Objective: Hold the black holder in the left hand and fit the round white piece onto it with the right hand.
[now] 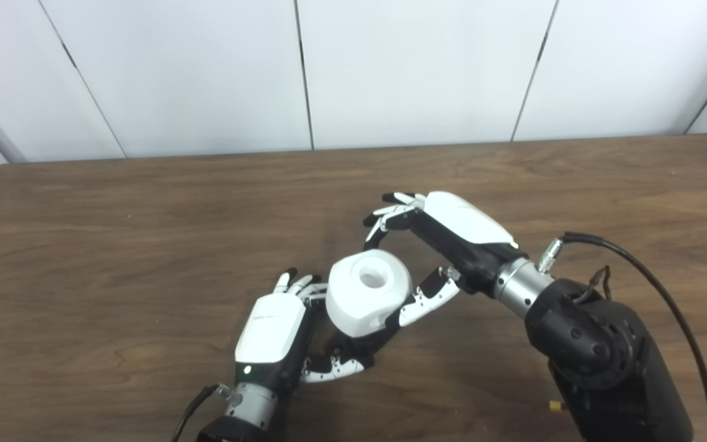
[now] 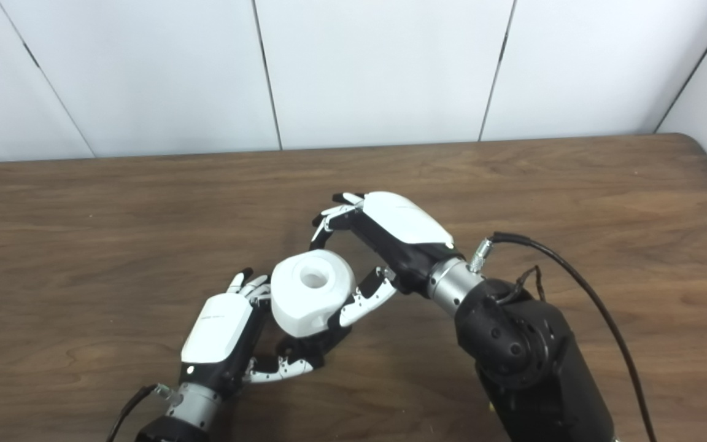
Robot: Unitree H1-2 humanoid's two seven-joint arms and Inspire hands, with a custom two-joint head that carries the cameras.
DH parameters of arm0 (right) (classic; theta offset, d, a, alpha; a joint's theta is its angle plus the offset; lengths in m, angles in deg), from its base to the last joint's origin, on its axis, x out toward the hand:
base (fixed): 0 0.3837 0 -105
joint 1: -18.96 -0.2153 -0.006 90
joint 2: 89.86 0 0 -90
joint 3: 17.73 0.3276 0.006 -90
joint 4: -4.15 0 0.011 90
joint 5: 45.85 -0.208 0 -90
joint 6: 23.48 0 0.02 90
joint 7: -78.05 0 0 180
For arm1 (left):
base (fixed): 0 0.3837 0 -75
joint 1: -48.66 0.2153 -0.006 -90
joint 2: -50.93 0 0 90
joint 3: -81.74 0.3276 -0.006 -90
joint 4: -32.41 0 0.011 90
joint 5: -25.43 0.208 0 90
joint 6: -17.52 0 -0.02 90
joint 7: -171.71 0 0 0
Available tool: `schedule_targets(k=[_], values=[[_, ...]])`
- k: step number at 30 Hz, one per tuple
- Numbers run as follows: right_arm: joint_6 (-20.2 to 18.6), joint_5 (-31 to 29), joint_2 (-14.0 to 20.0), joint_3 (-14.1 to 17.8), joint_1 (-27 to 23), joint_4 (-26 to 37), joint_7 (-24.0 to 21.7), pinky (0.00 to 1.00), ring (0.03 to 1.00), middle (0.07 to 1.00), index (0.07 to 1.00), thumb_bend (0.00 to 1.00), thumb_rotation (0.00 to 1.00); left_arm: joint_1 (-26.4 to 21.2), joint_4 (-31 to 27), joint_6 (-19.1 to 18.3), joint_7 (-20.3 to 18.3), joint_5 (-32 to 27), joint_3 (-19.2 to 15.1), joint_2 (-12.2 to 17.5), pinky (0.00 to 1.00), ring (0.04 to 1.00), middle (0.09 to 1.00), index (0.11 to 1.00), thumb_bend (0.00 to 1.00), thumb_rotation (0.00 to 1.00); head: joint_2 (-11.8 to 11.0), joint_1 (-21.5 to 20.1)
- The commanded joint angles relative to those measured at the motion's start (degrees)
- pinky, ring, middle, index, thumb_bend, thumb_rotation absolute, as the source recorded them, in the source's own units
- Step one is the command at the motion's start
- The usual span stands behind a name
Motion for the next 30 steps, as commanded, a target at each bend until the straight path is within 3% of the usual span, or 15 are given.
schedule_targets(k=[1, 30], values=[[0.7, -0.3, 0.0, 0.5, -1.1, 1.8, 0.7, 1.0, 0.962, 0.826, 0.482, 0.52, 0.14, 0.0, 1.1, -0.1, -1.5, 1.0, 1.3, -0.3, 1.0, 0.891, 0.785, 0.487, 0.52, 0.05, 0.2, 0.2], [3.1, 0.3, 1.1, 0.6, -0.6, -0.5, 2.0, 1.0, 0.973, 0.831, 0.482, 0.52, 0.14, -0.2, 0.3, -1.4, -2.2, 1.1, 1.9, -0.1, 1.0, 0.891, 0.786, 0.486, 0.52, 0.05, 0.4, -0.3]])
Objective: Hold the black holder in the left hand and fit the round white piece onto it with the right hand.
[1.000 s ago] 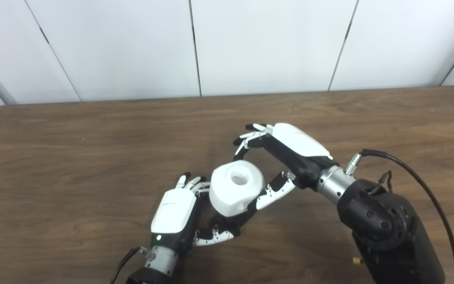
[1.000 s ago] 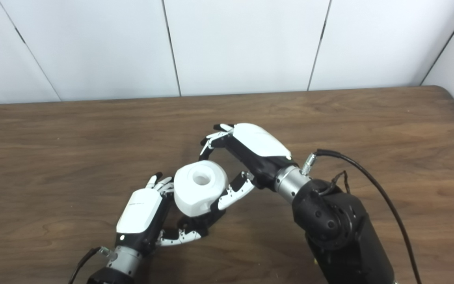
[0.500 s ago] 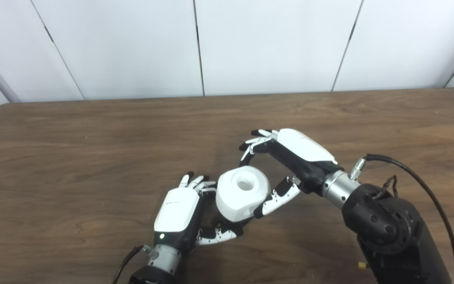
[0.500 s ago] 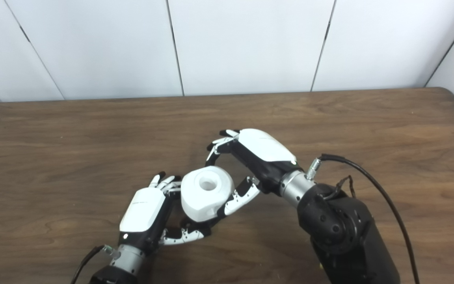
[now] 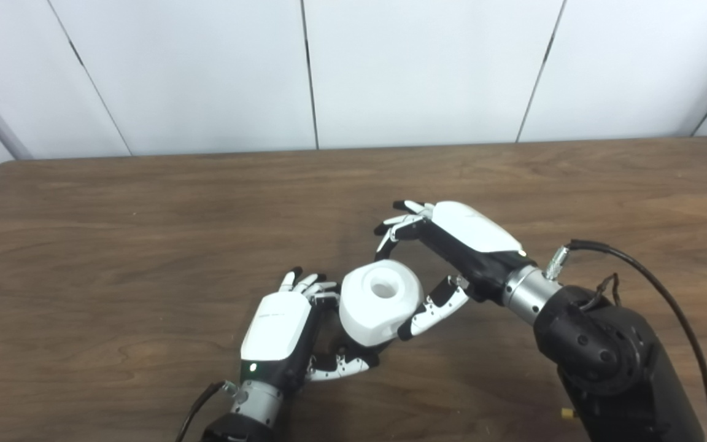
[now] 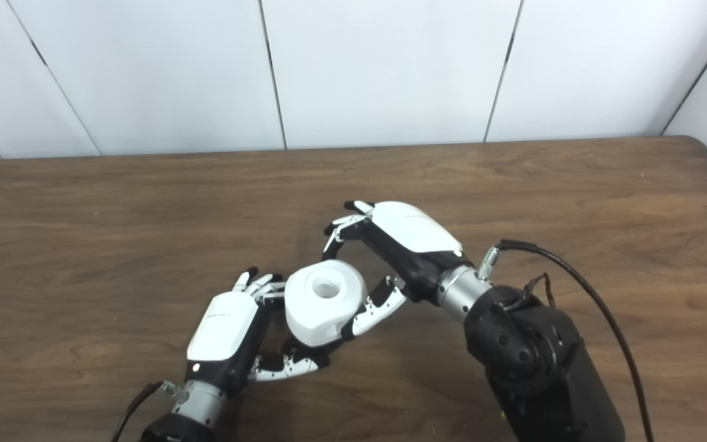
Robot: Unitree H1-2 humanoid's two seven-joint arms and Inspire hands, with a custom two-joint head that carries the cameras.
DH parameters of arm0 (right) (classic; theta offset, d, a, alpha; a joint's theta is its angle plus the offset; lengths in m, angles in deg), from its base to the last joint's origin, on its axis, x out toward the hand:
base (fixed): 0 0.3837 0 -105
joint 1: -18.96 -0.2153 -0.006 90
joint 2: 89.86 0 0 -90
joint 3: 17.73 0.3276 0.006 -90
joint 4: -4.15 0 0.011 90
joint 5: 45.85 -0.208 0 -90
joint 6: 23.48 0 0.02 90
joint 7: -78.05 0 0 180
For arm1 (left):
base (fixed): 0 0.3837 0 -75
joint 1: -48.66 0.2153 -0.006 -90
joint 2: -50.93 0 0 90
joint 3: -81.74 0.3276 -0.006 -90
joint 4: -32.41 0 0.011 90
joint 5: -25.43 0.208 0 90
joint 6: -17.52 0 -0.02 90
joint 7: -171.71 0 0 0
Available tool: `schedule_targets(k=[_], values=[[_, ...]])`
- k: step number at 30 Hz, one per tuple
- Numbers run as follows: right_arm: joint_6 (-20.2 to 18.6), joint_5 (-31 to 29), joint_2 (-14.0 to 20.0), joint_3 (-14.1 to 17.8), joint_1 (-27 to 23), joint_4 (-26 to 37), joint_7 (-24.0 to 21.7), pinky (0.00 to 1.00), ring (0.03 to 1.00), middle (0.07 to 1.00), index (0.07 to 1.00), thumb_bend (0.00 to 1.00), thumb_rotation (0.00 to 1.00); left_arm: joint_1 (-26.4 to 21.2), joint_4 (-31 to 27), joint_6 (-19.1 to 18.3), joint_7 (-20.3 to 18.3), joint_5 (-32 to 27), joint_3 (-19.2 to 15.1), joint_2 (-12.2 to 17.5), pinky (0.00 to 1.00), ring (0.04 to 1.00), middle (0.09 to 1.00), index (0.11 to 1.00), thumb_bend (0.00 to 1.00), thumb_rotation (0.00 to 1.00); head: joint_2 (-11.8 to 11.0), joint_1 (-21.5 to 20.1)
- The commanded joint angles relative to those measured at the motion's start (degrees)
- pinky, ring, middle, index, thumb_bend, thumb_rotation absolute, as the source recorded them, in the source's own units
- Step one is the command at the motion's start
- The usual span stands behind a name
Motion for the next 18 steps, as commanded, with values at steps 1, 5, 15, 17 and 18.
schedule_targets(k=[1, 5, 15, 17, 18], values=[[1.5, -0.1, -0.5, 0.6, -1.6, 0.5, 2.1, 1.0, 0.973, 0.83, 0.482, 0.52, 0.14, 0.1, 0.4, 0.0, -2.0, 1.1, 1.2, 0.0, 1.0, 0.89, 0.786, 0.486, 0.52, 0.05, 0.0, 0.0], [1.9, 0.2, -0.4, 0.3, -1.6, 0.2, 2.3, 1.0, 0.973, 0.83, 0.482, 0.52, 0.14, 0.0, 0.5, 0.1, -2.0, 1.0, 1.3, 0.0, 1.0, 0.89, 0.784, 0.486, 0.52, 0.05, -0.1, 0.0], [2.5, -0.3, -0.5, 0.4, -1.2, -0.8, 3.2, 1.0, 0.973, 0.83, 0.482, 0.53, 0.14, 0.1, 0.2, -0.1, -2.1, 1.0, 1.4, -0.2, 1.0, 0.89, 0.786, 0.487, 0.52, 0.05, 0.2, 0.0], [2.6, -0.2, -0.4, 0.4, -1.1, -0.9, 3.2, 1.0, 0.974, 0.83, 0.482, 0.53, 0.14, 0.1, 0.2, 0.0, -1.9, 0.9, 1.4, -0.2, 1.0, 0.89, 0.787, 0.487, 0.52, 0.05, 0.3, 0.0], [2.5, 0.0, -0.3, 0.3, -1.2, -0.9, 3.0, 1.0, 0.974, 0.831, 0.482, 0.53, 0.14, 0.1, 0.1, 0.0, -2.0, 0.9, 1.5, -0.2, 1.0, 0.889, 0.786, 0.486, 0.52, 0.05, 0.3, 0.0]])
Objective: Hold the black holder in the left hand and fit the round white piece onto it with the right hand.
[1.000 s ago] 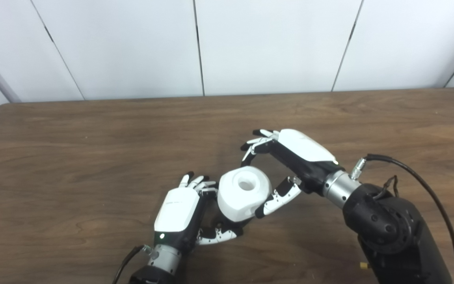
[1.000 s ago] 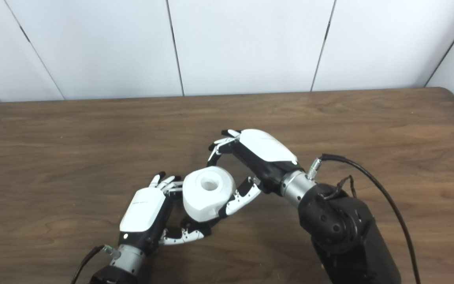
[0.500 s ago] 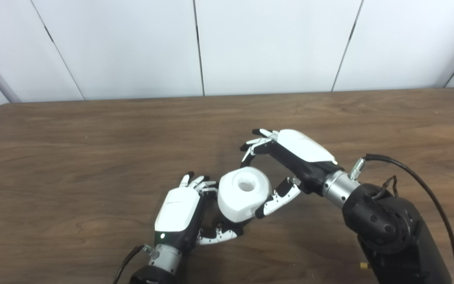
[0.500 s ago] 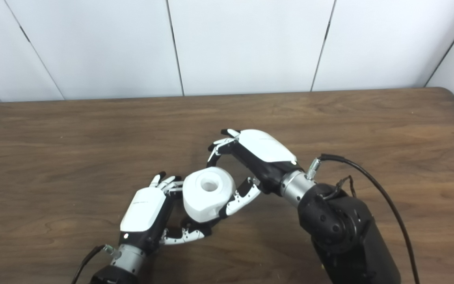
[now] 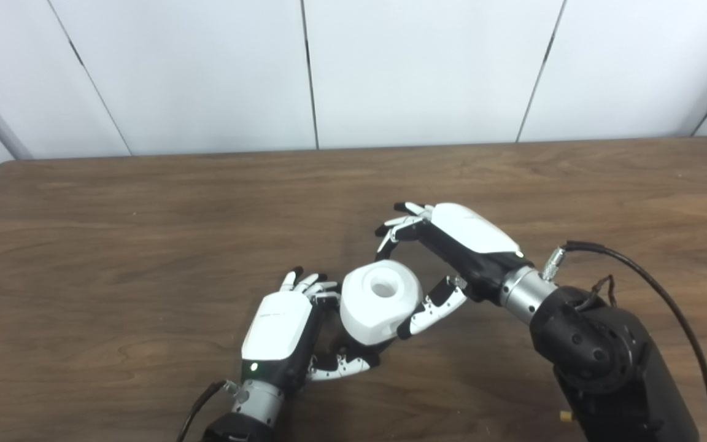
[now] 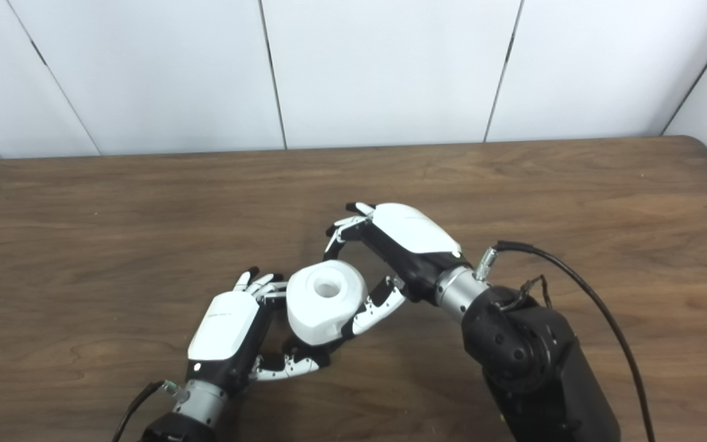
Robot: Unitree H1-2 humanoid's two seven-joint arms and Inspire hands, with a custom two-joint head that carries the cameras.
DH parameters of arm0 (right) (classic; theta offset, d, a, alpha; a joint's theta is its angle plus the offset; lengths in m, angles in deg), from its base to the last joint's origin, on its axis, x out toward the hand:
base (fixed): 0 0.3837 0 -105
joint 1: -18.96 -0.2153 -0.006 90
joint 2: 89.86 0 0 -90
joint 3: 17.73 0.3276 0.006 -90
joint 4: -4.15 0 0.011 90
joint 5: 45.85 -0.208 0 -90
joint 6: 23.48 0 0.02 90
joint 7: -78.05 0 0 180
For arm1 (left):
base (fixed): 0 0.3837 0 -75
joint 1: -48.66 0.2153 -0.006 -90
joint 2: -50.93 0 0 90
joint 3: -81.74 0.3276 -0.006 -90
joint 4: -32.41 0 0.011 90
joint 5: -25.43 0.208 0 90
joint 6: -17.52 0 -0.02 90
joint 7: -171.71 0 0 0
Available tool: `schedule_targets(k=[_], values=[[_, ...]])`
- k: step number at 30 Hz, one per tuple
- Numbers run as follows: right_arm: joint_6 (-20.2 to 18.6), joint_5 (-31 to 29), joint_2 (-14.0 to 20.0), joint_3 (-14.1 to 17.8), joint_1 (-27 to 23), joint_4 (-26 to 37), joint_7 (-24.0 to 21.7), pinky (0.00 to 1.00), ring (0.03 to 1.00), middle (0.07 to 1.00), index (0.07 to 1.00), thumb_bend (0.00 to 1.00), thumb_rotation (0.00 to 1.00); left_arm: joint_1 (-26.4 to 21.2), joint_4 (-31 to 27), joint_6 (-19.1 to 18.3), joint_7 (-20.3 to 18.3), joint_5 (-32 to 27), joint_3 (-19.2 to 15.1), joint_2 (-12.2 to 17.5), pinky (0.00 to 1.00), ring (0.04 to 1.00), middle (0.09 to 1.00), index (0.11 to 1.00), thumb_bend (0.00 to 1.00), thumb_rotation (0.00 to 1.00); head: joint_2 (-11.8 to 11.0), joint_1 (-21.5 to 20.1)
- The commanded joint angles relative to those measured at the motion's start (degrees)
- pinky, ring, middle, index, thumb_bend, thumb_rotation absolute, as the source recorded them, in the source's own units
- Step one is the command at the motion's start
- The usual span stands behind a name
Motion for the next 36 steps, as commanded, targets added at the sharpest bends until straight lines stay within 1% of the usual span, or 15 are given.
schedule_targets(k=[1, 15, 26, 29, 36], values=[[1.7, 0.1, -0.1, 0.3, -1.7, 0.8, 1.7, 1.0, 0.974, 0.832, 0.482, 0.53, 0.14, 0.2, 0.0, 0.1, -1.9, 1.0, 1.2, -0.2, 1.0, 0.889, 0.786, 0.486, 0.52, 0.05, 0.0, 0.1], [2.9, -0.2, -0.3, 0.0, -1.2, 0.1, 2.1, 1.0, 0.976, 0.829, 0.482, 0.52, 0.14, 0.1, 0.5, -0.1, -1.7, 1.1, 1.4, -0.5, 1.0, 0.892, 0.784, 0.487, 0.52, 0.05, 0.0, 0.4], [2.9, 0.0, -1.1, 0.1, -1.2, -0.6, 2.2, 1.0, 0.97, 0.827, 0.482, 0.53, 0.14, 0.0, 0.3, -0.5, -1.9, 1.5, 1.7, -0.7, 1.0, 0.89, 0.784, 0.487, 0.52, 0.05, 0.0, 0.5], [3.3, -0.1, -1.1, 0.2, -1.1, -1.0, 2.5, 1.0, 0.967, 0.825, 0.482, 0.53, 0.14, 0.0, 0.4, -0.5, -1.9, 1.6, 1.7, -0.7, 1.0, 0.889, 0.784, 0.487, 0.52, 0.05, 0.0, 0.5], [3.0, 0.4, -1.0, 0.1, -0.9, -0.9, 2.3, 1.0, 0.966, 0.825, 0.482, 0.53, 0.14, 0.0, 0.1, -0.6, -1.9, 1.6, 1.8, -0.8, 1.0, 0.886, 0.781, 0.486, 0.52, 0.05, 0.2, 0.7]])
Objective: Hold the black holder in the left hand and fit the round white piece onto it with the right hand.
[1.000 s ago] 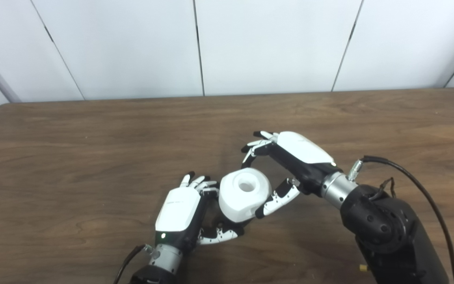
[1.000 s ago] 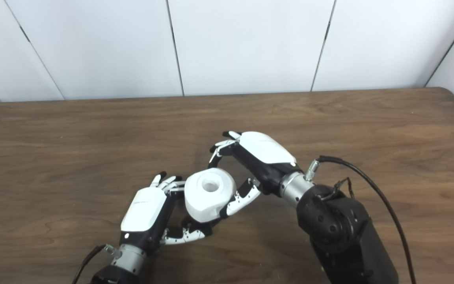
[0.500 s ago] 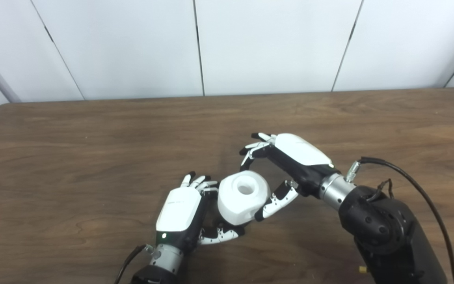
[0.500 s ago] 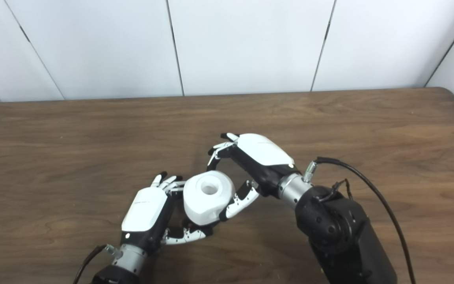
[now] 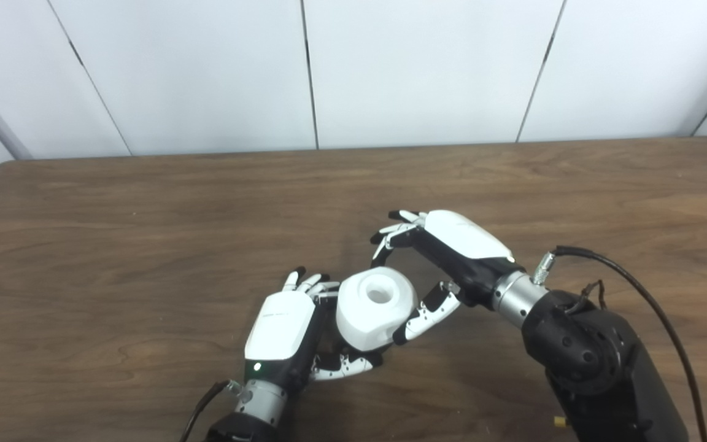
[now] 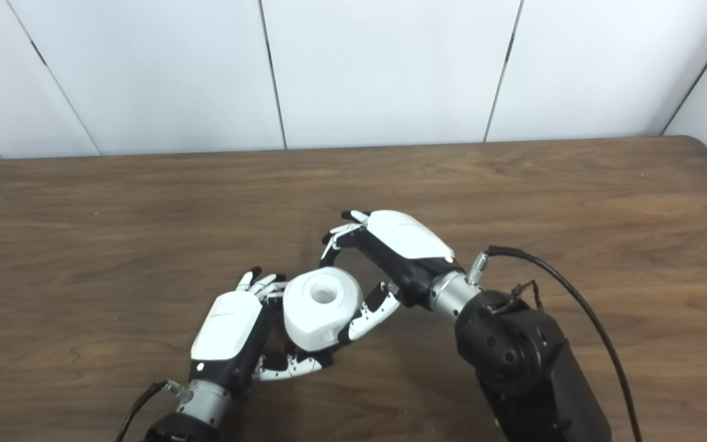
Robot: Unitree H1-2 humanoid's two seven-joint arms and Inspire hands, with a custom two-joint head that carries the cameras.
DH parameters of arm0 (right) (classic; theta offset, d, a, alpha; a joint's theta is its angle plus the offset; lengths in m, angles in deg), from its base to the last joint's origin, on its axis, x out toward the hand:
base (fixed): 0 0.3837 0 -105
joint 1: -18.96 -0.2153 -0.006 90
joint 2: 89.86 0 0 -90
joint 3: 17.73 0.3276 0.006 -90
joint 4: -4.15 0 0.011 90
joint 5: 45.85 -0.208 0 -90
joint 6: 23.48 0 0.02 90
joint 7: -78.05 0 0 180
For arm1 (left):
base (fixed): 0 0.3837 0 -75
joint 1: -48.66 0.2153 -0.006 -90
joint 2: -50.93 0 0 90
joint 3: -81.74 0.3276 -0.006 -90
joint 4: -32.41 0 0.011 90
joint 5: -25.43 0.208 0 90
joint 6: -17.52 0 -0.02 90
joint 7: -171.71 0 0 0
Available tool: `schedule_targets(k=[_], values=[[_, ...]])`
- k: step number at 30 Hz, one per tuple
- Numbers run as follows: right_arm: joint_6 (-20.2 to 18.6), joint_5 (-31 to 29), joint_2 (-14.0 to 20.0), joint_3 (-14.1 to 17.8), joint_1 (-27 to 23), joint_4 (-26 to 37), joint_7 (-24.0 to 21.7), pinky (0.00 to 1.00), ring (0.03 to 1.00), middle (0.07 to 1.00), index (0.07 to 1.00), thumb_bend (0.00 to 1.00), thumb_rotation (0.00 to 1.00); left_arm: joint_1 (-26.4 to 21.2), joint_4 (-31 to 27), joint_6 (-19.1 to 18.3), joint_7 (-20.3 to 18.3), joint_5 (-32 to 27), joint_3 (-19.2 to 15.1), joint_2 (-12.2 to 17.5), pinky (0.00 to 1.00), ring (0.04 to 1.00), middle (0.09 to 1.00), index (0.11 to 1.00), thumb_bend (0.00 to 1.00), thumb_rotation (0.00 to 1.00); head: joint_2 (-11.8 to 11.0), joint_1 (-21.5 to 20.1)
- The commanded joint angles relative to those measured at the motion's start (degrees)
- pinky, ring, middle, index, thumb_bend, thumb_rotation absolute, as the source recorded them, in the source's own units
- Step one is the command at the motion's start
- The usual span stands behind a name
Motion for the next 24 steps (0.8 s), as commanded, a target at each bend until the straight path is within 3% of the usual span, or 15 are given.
schedule_targets(k=[1, 23, 24], values=[[1.4, 0.0, 0.0, 0.4, -1.4, 0.9, 1.9, 1.0, 0.966, 0.824, 0.482, 0.53, 0.14, 0.2, 0.1, 0.0, -1.8, 1.1, 1.3, -0.4, 1.0, 0.886, 0.781, 0.486, 0.52, 0.05, 0.1, 0.1], [2.0, 0.1, 1.2, 0.0, -1.1, 0.6, 1.9, 1.0, 0.967, 0.833, 0.492, 0.52, 0.15, -0.1, 0.0, -0.5, -2.3, 1.7, 1.3, -0.6, 1.0, 0.887, 0.783, 0.487, 0.52, 0.05, 0.0, -0.1], [1.8, 0.1, 1.2, 0.0, -1.1, 0.6, 1.8, 1.0, 0.973, 0.839, 0.545, 0.74, 0.22, -0.1, 0.0, -0.5, -2.3, 1.8, 1.4, -0.7, 1.0, 0.887, 0.783, 0.487, 0.52, 0.05, -0.1, -0.1]])
